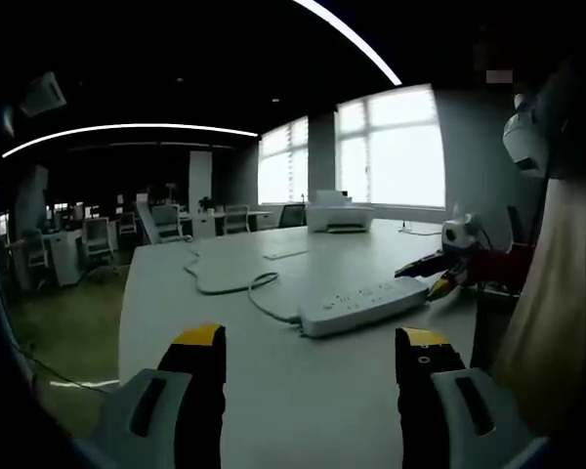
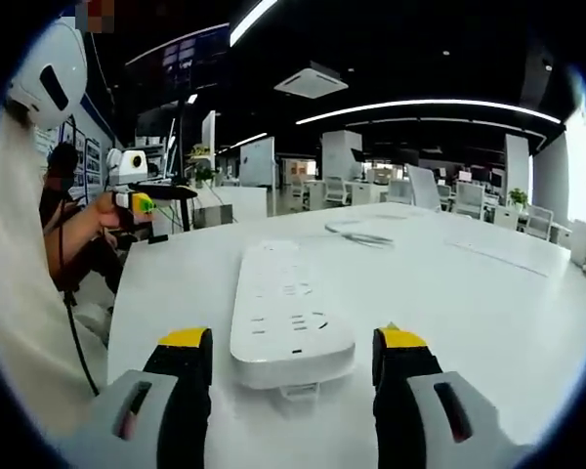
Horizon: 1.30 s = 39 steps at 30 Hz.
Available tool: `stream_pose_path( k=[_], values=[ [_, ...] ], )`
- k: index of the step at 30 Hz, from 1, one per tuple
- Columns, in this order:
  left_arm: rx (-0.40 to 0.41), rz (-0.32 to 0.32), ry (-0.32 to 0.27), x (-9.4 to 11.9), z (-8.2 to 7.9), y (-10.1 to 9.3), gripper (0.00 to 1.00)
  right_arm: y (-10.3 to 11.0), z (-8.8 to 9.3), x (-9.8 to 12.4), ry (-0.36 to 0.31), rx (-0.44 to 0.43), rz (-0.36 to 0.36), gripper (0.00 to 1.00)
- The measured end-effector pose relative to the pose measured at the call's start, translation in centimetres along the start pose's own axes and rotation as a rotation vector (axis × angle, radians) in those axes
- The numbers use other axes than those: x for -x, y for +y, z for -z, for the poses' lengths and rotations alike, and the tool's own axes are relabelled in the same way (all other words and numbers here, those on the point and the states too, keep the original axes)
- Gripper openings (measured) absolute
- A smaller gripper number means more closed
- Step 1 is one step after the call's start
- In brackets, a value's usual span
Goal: Pick up the power strip scattered on the table, fix it on the side mounting bracket of the table, and press the switch
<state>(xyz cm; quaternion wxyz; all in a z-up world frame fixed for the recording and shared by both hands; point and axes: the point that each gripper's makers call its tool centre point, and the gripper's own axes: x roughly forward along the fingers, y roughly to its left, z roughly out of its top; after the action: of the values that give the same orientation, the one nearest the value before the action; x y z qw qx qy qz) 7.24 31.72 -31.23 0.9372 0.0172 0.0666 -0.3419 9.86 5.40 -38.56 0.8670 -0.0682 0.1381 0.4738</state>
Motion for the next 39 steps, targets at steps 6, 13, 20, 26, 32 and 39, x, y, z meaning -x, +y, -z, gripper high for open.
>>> stream_pose_path(
  k=[6,13,20,26,32,39],
  values=[
    [0.002,-0.001,0.002,-0.04,0.09,-0.05,0.74,-0.27,0.21,-0.18,0.014,-0.004,0.0,0.61],
    [0.003,-0.002,0.003,0.01,0.12,0.01,0.74,-0.2,0.46,-0.35,0.027,0.002,-0.007,0.6],
    [0.004,0.001,0.007,-0.03,0.31,-0.04,0.74,-0.34,0.41,-0.3,0.022,0.0,-0.004,0.58],
    [0.005,0.001,0.009,0.03,0.33,-0.06,0.74,-0.26,0.39,-0.38,0.024,0.004,-0.01,0.57],
    [0.005,-0.001,0.01,0.07,0.4,-0.08,0.74,-0.15,0.46,-0.42,0.026,0.005,-0.015,0.56],
    [0.005,0.002,0.013,0.05,0.51,-0.14,0.74,-0.15,0.53,-0.48,0.033,0.013,-0.015,0.52]
  ],
)
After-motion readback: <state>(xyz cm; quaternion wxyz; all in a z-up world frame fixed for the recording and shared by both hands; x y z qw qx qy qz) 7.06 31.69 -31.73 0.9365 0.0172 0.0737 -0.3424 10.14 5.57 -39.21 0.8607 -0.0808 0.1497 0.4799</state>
